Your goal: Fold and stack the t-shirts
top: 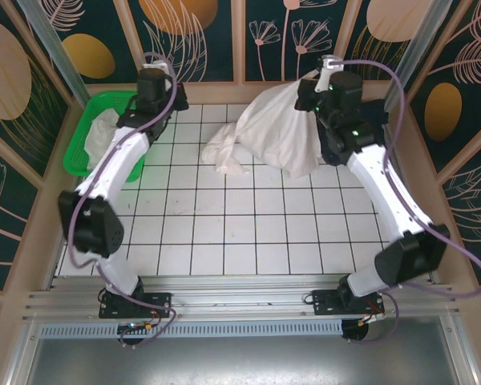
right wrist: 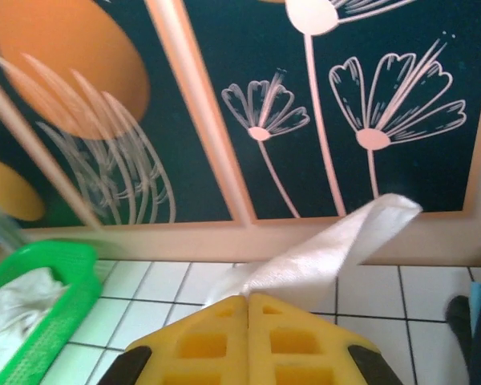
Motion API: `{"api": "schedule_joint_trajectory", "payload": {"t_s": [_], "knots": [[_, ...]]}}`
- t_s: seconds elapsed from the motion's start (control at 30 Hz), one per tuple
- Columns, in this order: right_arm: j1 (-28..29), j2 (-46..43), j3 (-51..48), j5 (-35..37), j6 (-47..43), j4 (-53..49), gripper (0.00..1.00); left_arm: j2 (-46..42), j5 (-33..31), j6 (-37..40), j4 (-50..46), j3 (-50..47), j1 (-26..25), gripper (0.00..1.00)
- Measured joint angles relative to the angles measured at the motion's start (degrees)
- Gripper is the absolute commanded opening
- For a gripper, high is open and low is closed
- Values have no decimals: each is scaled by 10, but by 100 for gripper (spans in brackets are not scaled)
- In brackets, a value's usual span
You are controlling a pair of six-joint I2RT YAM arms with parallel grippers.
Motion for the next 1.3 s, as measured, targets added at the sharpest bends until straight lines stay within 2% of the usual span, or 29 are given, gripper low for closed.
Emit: {"api": "schedule_joint_trajectory", "payload": {"t_s": [0.07, 0.13, 0.27, 0.4, 0.57, 0.97, 1.1, 1.2, 1.3], "knots": [[5, -80, -109, -19, 12, 43, 0, -56, 22, -17, 56, -91, -1, 25], [13, -148, -222, -35, 27, 86, 0, -64, 45, -33, 105, -161, -7, 26], [32, -217, -408, -23, 64, 104, 0, 59, 97, -56, 154, -220, -33, 36], [27, -255, -497, 38, 91, 62, 0, 160, 117, -59, 142, -254, -88, 41], [23, -304, -530, 53, 110, 49, 2, 205, 129, -54, 140, -201, -132, 42], [23, -293, -546, 59, 121, 39, 4, 336, 70, -25, 107, 7, -120, 52], [23, -293, -550, 61, 121, 38, 6, 369, 62, -20, 85, 27, -120, 53], [23, -293, -550, 64, 121, 38, 11, 380, 56, -12, 69, 39, -120, 47], [23, -293, -550, 64, 120, 38, 12, 395, 49, -5, 47, 79, -120, 33]]}}
